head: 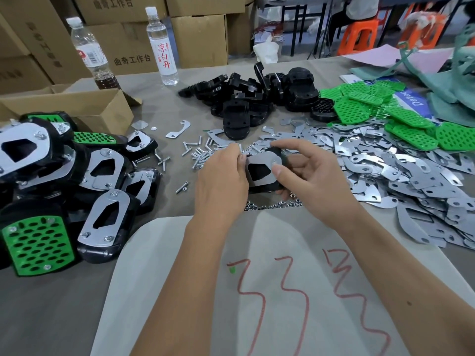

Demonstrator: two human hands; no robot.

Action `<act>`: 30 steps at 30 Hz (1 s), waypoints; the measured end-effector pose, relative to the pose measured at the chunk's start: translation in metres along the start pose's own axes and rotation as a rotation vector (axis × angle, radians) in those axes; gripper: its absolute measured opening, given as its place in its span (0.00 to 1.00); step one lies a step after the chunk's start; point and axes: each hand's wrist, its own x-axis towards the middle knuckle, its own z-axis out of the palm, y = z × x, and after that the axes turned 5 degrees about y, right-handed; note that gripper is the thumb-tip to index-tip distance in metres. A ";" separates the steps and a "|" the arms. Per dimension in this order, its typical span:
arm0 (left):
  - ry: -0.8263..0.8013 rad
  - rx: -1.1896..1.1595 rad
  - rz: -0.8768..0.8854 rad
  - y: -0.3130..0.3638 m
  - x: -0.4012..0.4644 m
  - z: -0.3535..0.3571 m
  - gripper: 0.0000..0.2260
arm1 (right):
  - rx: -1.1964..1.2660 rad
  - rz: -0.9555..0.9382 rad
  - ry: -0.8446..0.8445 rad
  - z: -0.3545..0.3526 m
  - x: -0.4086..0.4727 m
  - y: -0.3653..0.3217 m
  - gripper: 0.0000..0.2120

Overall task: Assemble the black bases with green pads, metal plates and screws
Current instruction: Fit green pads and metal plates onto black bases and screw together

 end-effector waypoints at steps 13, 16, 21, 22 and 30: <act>-0.003 -0.045 0.146 -0.003 0.003 -0.006 0.08 | 0.063 0.074 0.006 -0.004 0.000 -0.005 0.13; -0.024 -0.057 0.122 -0.004 0.004 -0.005 0.08 | 0.074 0.129 -0.013 -0.005 0.002 -0.002 0.14; -0.001 -0.037 0.021 -0.007 0.002 -0.002 0.08 | 0.016 0.154 -0.121 -0.002 0.001 0.002 0.31; 0.026 -0.037 0.001 -0.007 0.002 -0.002 0.07 | -0.026 0.138 -0.116 0.000 0.001 0.003 0.32; -0.050 -0.150 0.252 0.017 -0.005 -0.003 0.12 | -0.088 0.093 0.031 0.005 0.002 0.005 0.28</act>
